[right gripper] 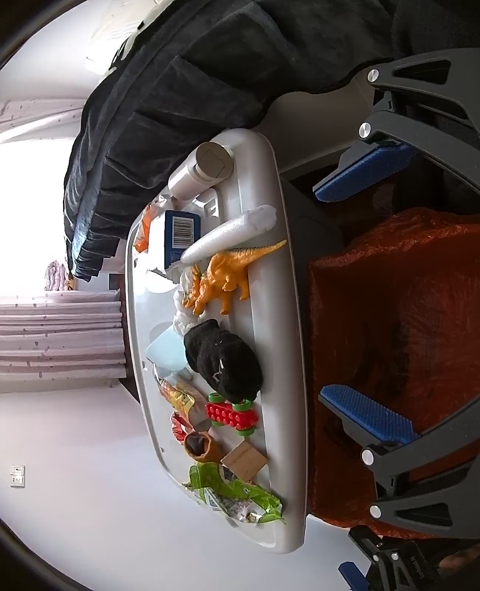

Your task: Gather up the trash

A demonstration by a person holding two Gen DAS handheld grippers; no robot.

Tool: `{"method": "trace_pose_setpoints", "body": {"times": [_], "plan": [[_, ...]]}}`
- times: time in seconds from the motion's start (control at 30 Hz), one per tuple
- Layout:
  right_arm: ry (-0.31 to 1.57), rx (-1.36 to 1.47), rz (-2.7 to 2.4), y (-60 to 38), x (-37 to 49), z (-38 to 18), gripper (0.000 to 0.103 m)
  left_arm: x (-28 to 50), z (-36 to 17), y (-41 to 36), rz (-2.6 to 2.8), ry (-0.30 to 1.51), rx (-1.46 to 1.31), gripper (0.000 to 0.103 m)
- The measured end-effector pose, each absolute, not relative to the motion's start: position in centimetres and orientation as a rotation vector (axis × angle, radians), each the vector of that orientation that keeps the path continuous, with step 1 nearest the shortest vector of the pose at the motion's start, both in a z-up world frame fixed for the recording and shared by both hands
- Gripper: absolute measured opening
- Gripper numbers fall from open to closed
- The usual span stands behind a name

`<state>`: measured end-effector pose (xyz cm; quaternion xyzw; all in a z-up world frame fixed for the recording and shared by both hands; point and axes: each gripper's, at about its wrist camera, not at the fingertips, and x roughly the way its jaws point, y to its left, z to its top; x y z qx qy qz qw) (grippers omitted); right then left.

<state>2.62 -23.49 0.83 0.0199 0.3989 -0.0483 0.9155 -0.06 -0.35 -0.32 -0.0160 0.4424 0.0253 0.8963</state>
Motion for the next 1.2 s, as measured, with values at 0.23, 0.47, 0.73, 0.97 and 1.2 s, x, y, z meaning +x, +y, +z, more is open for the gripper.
{"method": "trace_pose_setpoints", "body": {"times": [0.23, 0.47, 0.73, 0.97, 1.2], "plan": [[0.822, 0.044, -0.101, -23.6, 2.7, 0.8, 0.098, 0.4, -0.8, 0.2, 0.069, 0.951, -0.067, 0.097], [0.825, 0.046, -0.098, -23.7, 2.7, 0.8, 0.098, 0.3, -0.9, 0.6, 0.079, 0.957, -0.081, 0.097], [0.827, 0.049, -0.096, -23.7, 2.7, 0.7, 0.098, 0.1, -0.6, 0.5, 0.053, 0.947, -0.088, 0.097], [0.838, 0.054, -0.098, -23.9, 3.0, 0.4, 0.098, 0.2, -0.8, 0.4, 0.059, 0.953, -0.088, 0.097], [0.838, 0.062, -0.1, -24.1, 3.0, 0.3, 0.098, -0.1, -0.5, 0.1, 0.06, 0.925, -0.068, 0.097]]}}
